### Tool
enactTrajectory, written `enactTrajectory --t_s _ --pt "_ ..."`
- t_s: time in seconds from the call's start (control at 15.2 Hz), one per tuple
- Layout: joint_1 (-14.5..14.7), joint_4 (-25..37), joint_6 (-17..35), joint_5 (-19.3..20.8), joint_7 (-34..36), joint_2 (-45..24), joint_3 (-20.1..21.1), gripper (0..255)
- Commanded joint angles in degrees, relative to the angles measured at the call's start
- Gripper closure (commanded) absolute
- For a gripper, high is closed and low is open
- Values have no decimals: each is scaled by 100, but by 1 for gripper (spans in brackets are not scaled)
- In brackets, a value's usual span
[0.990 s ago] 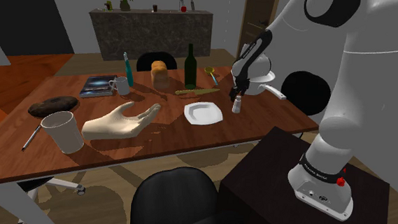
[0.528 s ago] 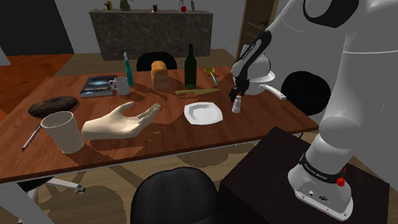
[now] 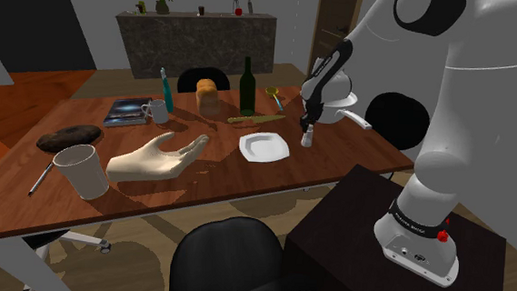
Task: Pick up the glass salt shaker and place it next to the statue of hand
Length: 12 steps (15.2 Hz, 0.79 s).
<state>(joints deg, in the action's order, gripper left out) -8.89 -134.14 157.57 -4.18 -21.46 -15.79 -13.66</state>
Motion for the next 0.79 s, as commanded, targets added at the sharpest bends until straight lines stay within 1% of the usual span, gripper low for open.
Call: enactTrajectory --t_s 0.0,0.07,0.73 --pt "0 -3 -1 0 0 -3 0 255" --pt "-1 -4 -1 0 -1 -2 0 255" --pt "120 43 -716 342 224 685 -166 255"
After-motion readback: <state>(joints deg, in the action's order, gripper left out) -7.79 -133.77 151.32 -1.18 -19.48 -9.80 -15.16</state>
